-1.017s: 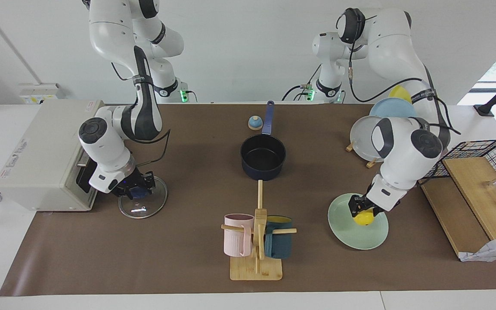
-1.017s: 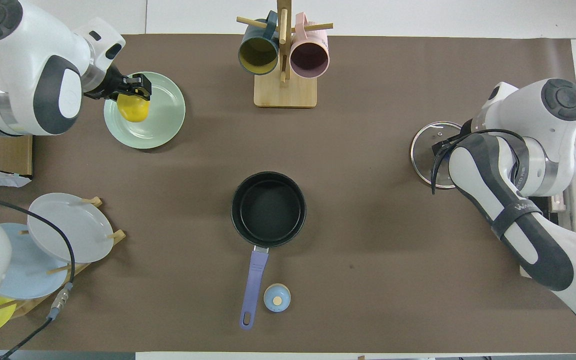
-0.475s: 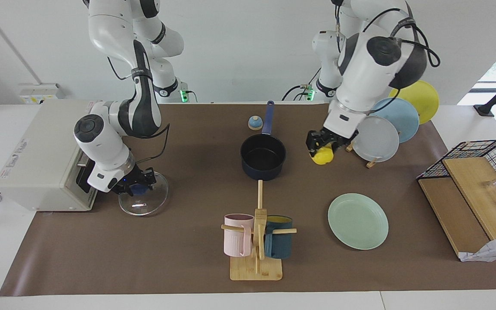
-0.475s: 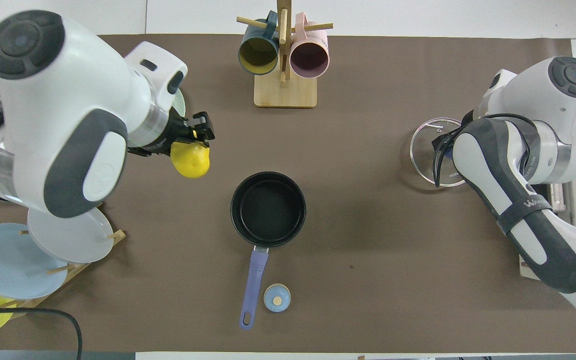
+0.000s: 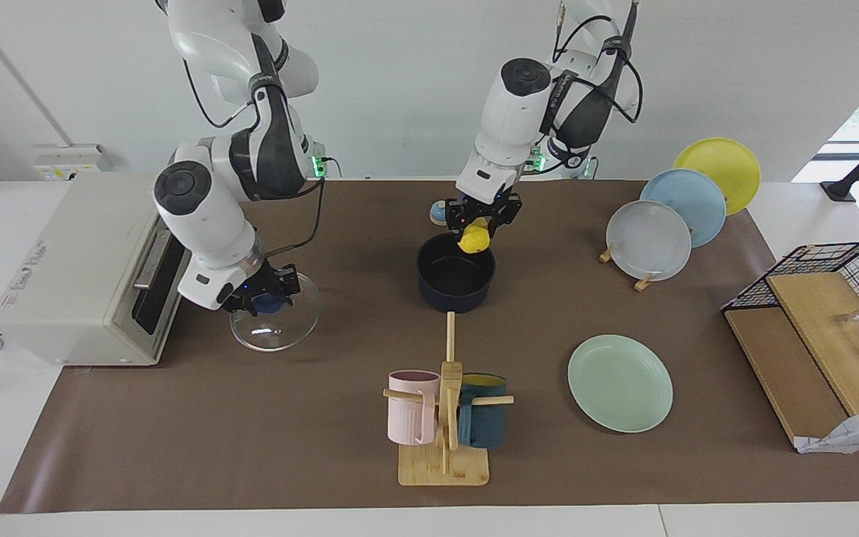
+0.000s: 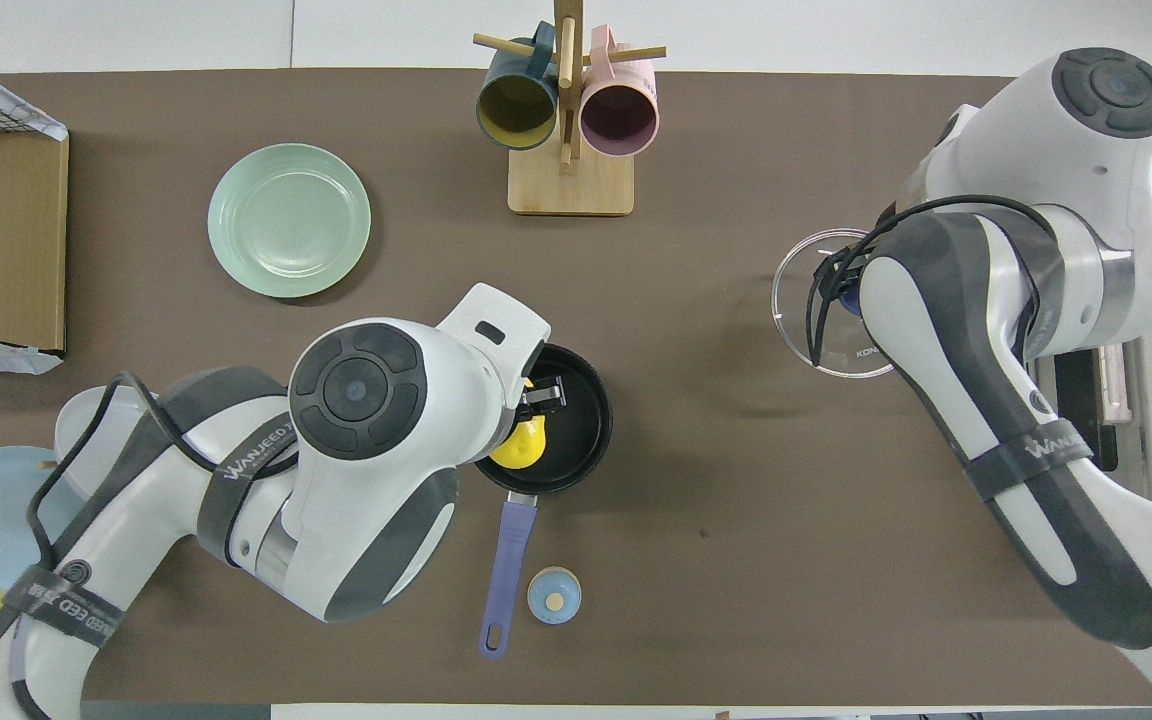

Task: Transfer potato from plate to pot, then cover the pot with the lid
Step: 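Carry the potato over the black pan with the left gripper, then release the potato into the pan while the right gripper brings the lid over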

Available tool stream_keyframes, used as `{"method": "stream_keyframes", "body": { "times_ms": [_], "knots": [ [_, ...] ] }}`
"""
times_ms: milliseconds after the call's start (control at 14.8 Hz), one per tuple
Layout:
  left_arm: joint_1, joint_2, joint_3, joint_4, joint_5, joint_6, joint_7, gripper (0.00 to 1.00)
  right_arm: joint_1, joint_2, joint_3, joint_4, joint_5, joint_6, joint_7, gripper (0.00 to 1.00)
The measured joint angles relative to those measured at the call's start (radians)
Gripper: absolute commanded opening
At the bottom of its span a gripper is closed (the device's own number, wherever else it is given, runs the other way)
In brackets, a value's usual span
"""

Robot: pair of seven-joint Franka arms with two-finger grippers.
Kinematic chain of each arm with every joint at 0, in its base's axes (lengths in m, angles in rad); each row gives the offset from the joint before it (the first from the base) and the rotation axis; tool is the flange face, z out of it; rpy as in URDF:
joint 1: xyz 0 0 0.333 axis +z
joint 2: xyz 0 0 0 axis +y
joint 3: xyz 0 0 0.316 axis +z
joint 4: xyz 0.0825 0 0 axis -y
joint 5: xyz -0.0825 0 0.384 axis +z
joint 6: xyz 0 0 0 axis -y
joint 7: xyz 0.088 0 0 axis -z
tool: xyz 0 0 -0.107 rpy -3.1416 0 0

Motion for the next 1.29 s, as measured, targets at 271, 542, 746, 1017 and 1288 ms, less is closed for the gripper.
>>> {"method": "stream_keyframes", "body": {
  "times_ms": [271,542,746,1017,1288],
  "knots": [
    [-0.018,0.031,0.003,-0.052,0.000,0.095,0.000,0.00,0.073,0.000,0.001,0.010,0.000,-0.003,0.104,0.00],
    [-0.048,0.059,0.004,-0.109,0.003,0.176,0.001,0.00,0.158,0.000,0.001,0.022,0.000,0.003,0.238,0.00],
    [-0.057,0.060,0.005,-0.144,0.006,0.209,0.001,0.00,0.194,0.000,0.002,0.025,0.000,0.005,0.290,0.00],
    [-0.072,0.061,0.008,-0.182,0.012,0.280,0.000,0.00,0.196,0.000,0.000,0.025,0.000,0.024,0.304,0.00],
    [-0.075,0.069,0.008,-0.192,0.014,0.306,0.000,0.00,0.222,0.001,0.002,0.025,0.000,0.034,0.345,0.00]
  ]
}}
